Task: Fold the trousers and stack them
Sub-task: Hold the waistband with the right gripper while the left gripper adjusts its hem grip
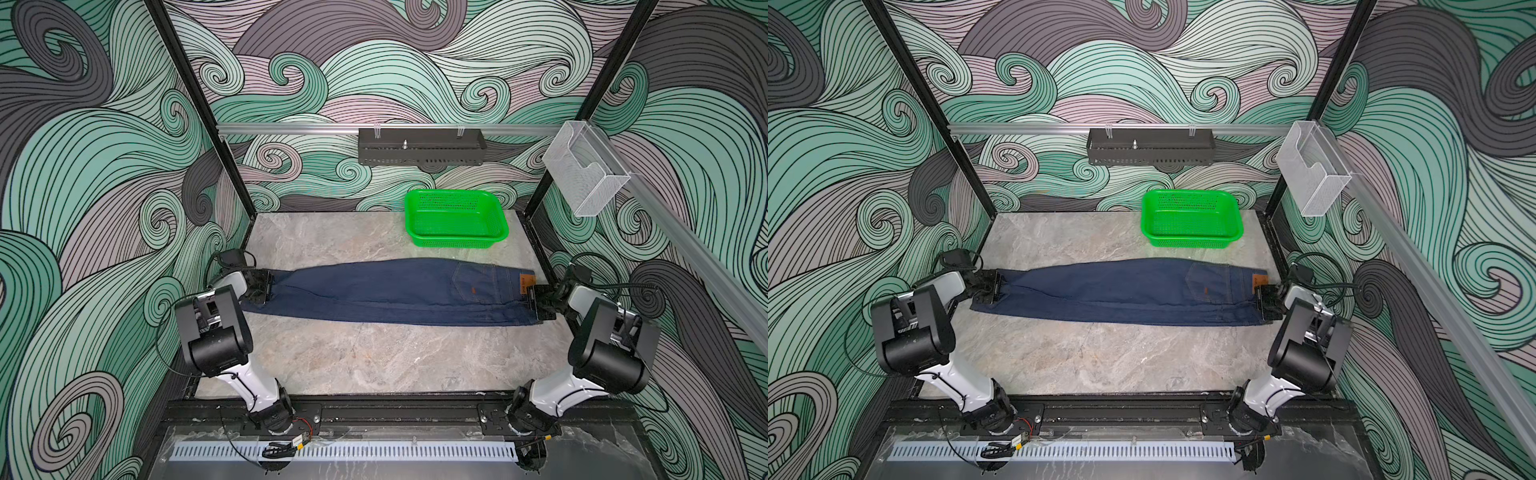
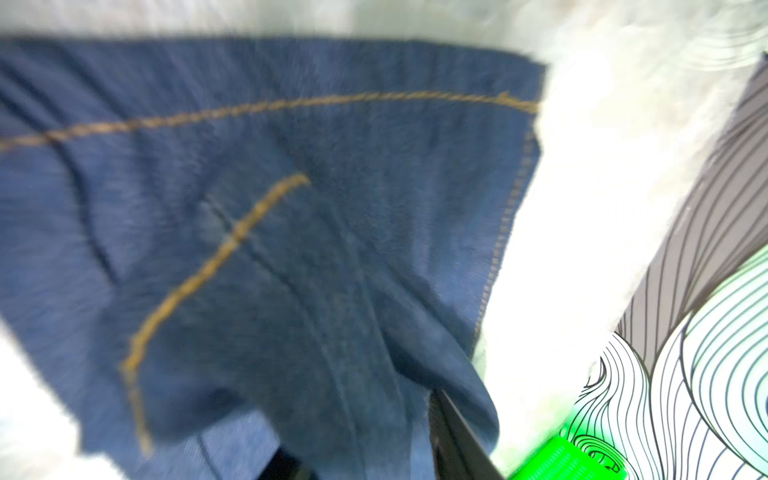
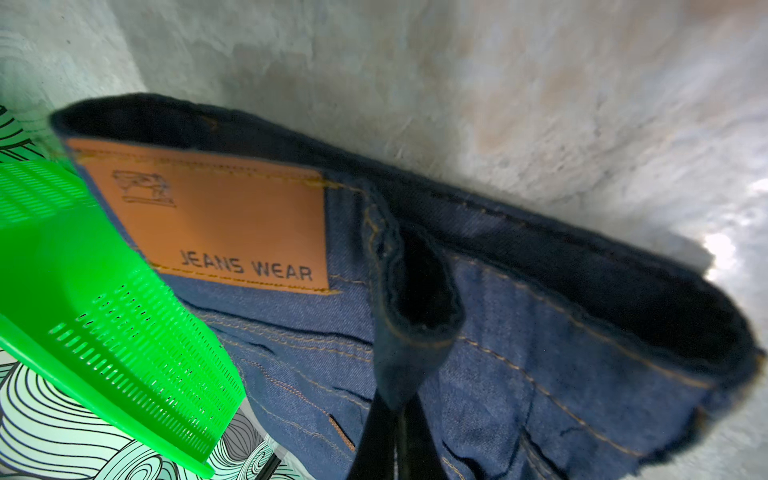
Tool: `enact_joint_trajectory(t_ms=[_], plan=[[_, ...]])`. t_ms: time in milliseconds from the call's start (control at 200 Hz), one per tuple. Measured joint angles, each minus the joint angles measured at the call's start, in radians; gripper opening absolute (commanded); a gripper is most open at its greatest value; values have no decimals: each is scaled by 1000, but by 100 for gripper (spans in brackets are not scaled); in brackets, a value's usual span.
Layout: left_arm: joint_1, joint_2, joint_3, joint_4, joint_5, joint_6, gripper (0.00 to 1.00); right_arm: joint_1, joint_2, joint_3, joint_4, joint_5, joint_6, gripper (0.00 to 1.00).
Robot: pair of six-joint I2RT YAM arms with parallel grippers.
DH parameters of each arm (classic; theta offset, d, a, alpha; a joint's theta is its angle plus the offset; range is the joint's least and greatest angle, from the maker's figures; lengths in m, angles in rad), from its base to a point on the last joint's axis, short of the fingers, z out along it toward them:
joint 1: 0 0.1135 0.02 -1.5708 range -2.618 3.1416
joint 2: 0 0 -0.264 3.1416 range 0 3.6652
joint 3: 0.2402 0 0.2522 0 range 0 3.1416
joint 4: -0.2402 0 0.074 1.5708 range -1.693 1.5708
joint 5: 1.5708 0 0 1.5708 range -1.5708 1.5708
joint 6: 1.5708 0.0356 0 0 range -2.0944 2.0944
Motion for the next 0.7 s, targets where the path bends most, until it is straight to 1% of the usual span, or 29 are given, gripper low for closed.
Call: enact_joint_trajectory(t_ms=[120, 230, 275, 500, 615, 700], plan=[[14, -13, 18, -35, -16, 26, 35, 0, 0, 2, 1, -2, 0, 0], [20, -11, 27, -59, -25, 45, 35, 0, 0, 2, 1, -4, 0, 0], [20, -4, 36, -67, -26, 51, 32, 0, 0, 2, 1, -4, 0, 0], [23, 39, 45, -72, -26, 61, 0, 0, 0, 2, 1, -6, 1, 0], [23, 39, 96, -109, -26, 69, 0, 0, 0, 9, -3, -13, 8, 0], [22, 39, 193, -145, -16, 79, 0, 0, 0, 29, -13, -23, 22, 0]])
